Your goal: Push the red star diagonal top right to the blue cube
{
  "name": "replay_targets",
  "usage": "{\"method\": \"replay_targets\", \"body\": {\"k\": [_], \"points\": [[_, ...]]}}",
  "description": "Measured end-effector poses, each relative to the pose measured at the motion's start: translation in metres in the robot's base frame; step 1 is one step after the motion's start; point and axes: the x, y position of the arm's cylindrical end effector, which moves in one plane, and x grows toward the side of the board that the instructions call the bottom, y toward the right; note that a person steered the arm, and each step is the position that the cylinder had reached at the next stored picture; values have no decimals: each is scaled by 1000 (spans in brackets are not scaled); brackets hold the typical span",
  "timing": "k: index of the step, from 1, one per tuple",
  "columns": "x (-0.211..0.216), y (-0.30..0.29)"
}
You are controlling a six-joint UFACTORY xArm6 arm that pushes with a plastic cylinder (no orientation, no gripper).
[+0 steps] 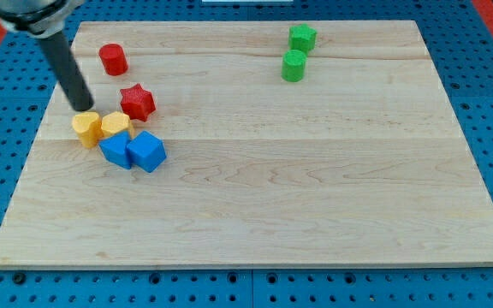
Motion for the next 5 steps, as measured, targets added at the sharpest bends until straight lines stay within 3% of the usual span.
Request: {"method": "replay_targets", "body": {"k": [2,3,4,5], "points": [[-7,89],[30,50],[36,64],[-10,65]]}}
